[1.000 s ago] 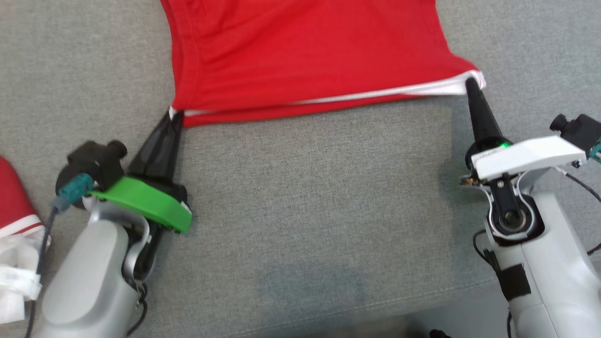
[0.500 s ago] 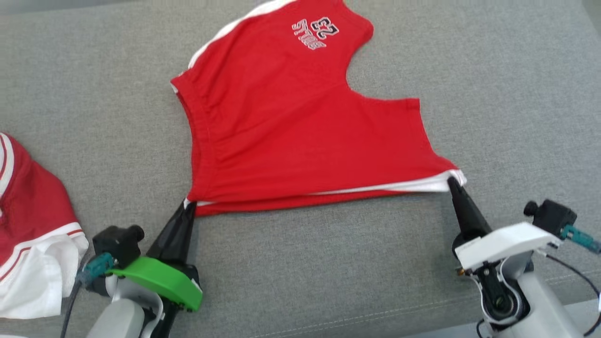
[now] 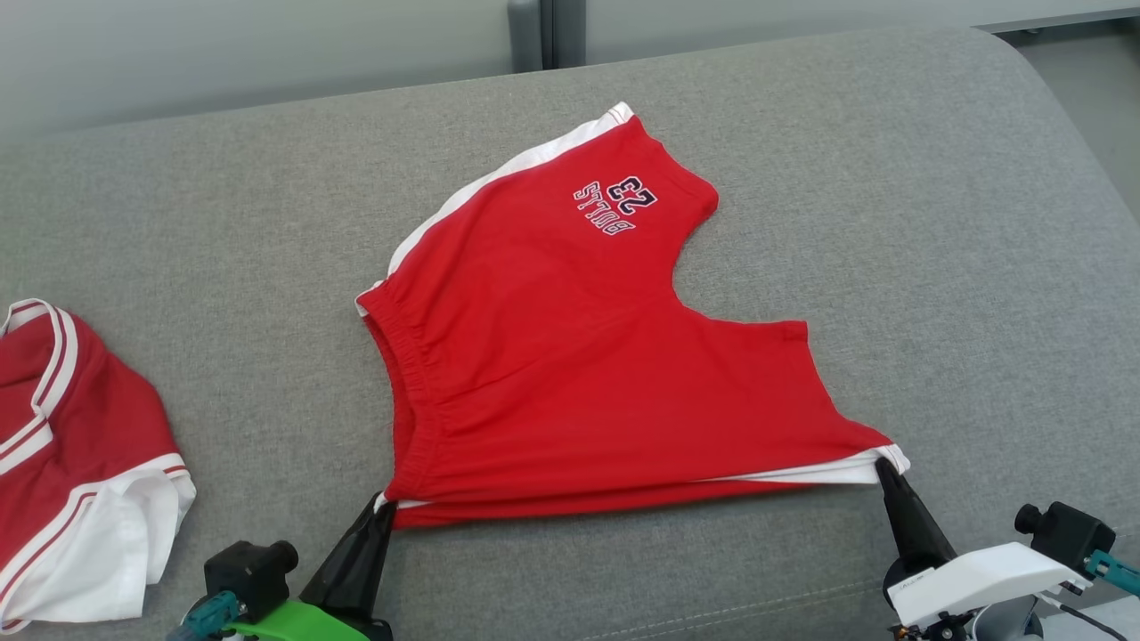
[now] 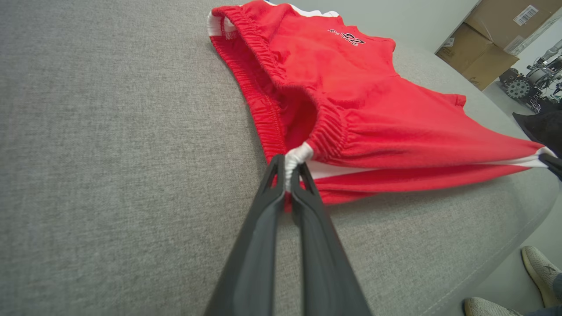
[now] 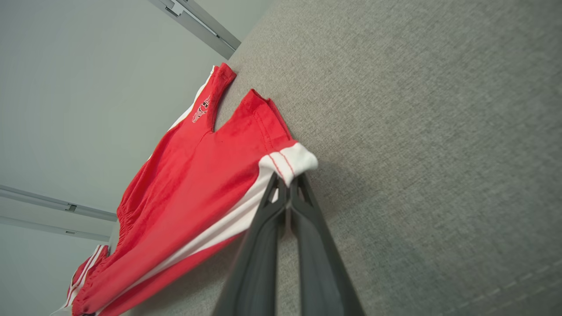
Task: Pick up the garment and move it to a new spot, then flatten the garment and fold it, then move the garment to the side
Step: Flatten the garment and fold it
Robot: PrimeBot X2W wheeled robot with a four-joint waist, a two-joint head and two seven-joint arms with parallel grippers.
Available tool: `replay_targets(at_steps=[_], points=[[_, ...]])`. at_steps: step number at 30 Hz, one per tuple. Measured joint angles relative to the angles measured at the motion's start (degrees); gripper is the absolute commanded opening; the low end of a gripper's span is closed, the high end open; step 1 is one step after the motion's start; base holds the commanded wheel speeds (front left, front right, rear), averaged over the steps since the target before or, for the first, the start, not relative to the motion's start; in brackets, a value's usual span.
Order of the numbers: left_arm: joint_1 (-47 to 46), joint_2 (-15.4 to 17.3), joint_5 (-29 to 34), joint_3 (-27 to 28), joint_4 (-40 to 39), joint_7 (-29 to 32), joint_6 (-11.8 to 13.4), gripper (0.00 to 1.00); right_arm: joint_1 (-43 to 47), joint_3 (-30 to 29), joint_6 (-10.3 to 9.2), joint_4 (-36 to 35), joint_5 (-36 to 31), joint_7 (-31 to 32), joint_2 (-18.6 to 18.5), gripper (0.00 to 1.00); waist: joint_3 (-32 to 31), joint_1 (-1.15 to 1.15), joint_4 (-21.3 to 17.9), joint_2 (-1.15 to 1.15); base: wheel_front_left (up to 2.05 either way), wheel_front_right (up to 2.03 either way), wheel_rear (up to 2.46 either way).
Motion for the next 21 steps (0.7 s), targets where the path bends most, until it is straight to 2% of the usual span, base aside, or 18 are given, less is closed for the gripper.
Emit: replay_targets(at_steps=[6, 9, 11, 14, 16, 18, 19, 20, 21], points=[[0.09, 0.11, 1.8, -0.1, -0.68, -0.01, -0.05, 0.0, -0.01, 0.83, -0.01, 0.12, -1.56, -0.7, -0.82, 0.0, -0.55, 0.0, -0.38, 0.0, 0.0, 0.0, 0.0], [0.1, -0.18, 3.0, -0.51, -0.51, -0.01, -0.05, 0.23, -0.08, 1.55, -0.08, 0.6, -3.87, -0.98, -1.77, 0.0, -0.89, 0.0, -0.2, 0.0, 0.0, 0.0, 0.0], [0.1, -0.59, 3.27, -0.81, -0.23, -0.1, 0.03, 0.34, -0.29, 1.43, -0.45, 0.76, -3.94, -1.38, -1.91, 0.0, -0.76, 0.0, 0.01, 0.0, 0.0, 0.0, 0.0], [0.13, -0.54, 3.59, -0.58, 0.89, -0.09, 0.04, 0.36, -1.17, 1.96, -1.18, 1.58, -5.73, -1.54, -2.72, 0.01, -0.35, 0.0, 0.16, 0.0, 0.0, 0.0, 0.0], [0.13, -0.73, 3.94, -0.8, 1.46, -0.09, 0.04, 0.42, -2.35, 2.77, -1.4, 2.04, -6.26, -1.53, -2.45, 0.04, -0.06, 0.0, 0.19, 0.0, 0.0, 0.0, 0.0], [0.07, -1.12, 3.98, -0.78, 1.51, -0.09, 0.03, 0.42, -3.47, 3.35, -1.61, 2.42, -6.86, -1.53, -2.26, 0.13, 0.26, 0.0, 0.27, 0.0, 0.0, 0.0, 0.0], [0.05, -1.27, 3.98, -0.63, 1.62, -0.09, 0.04, 0.42, -3.96, 3.74, -1.61, 2.74, -7.54, -1.53, -2.33, 0.22, 0.37, 0.0, 0.32, 0.0, 0.0, 0.0, 0.0], [0.04, -1.38, 3.97, -0.37, 1.68, -0.09, 0.03, 0.45, -4.36, 3.92, -1.66, 2.94, -7.94, -1.53, -2.34, 0.37, 0.43, 0.0, 0.35, 0.0, 0.0, 0.0, 0.0], [0.01, -1.4, 3.98, -0.2, 1.78, -0.09, 0.04, 0.46, -4.65, 4.33, -1.66, 3.15, -8.28, -1.53, -2.45, 0.38, 0.48, 0.0, 0.37, 0.0, 0.0, 0.0, 0.0]])
